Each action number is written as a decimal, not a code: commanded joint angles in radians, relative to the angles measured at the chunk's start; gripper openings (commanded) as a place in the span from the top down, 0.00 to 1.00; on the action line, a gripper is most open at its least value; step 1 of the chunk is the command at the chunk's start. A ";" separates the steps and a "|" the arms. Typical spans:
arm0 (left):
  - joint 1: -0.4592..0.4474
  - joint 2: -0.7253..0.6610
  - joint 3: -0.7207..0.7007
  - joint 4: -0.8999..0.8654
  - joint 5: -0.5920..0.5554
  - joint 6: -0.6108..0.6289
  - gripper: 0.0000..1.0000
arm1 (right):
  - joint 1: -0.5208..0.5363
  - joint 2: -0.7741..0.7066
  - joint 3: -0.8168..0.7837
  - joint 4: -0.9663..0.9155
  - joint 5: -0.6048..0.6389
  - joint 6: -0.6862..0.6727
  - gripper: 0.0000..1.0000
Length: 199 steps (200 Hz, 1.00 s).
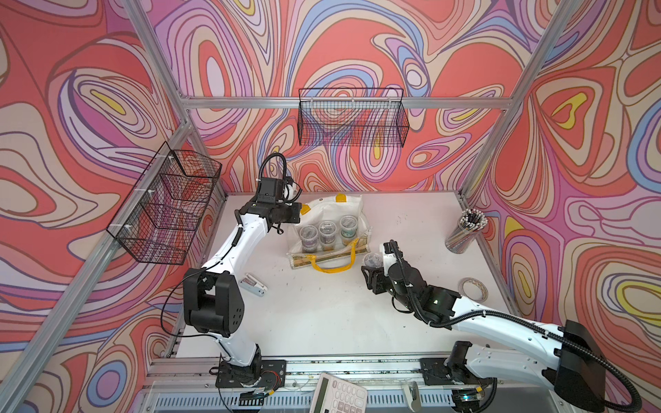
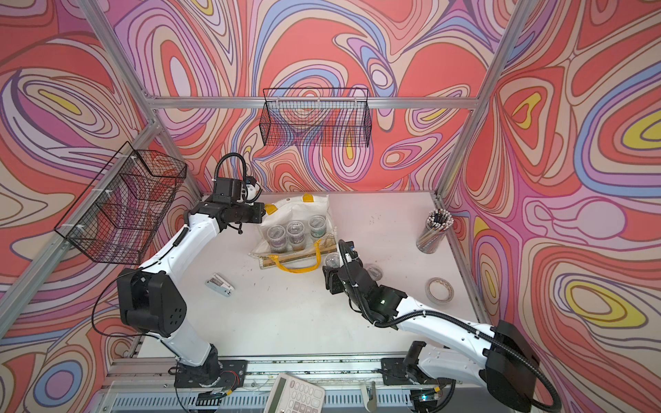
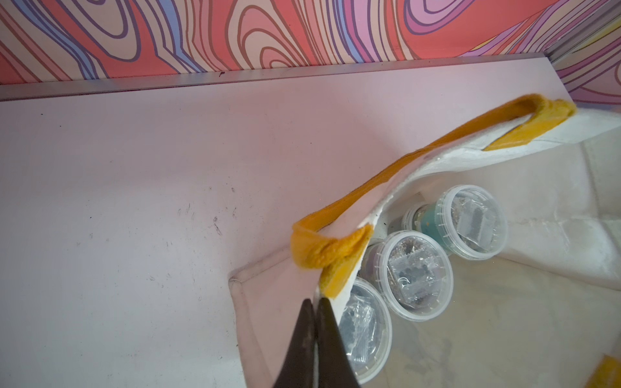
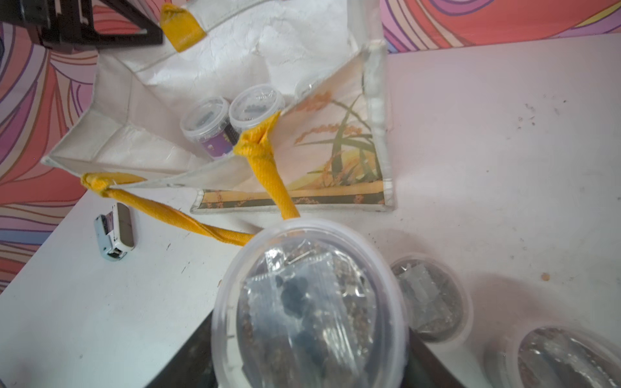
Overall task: Take out the seed jars from the canvas bag
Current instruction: Place the seed jar at the center of the board.
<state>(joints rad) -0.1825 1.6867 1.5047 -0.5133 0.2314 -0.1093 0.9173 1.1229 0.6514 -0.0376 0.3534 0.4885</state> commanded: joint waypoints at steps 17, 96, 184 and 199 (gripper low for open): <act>0.000 0.012 0.020 -0.073 -0.004 -0.010 1.00 | 0.033 0.095 -0.049 0.206 0.015 0.014 0.42; 0.000 0.016 0.026 -0.082 -0.009 -0.010 1.00 | 0.035 0.277 -0.117 0.426 0.008 0.020 0.42; 0.000 0.025 0.037 -0.090 -0.015 -0.011 1.00 | 0.035 0.435 -0.139 0.570 -0.007 0.047 0.39; 0.001 0.025 0.037 -0.090 -0.017 -0.011 1.00 | 0.034 0.444 -0.139 0.570 -0.004 0.050 0.38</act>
<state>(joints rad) -0.1825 1.6955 1.5223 -0.5400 0.2226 -0.1097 0.9470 1.5482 0.5220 0.4763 0.3473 0.5186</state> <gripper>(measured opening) 0.052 0.686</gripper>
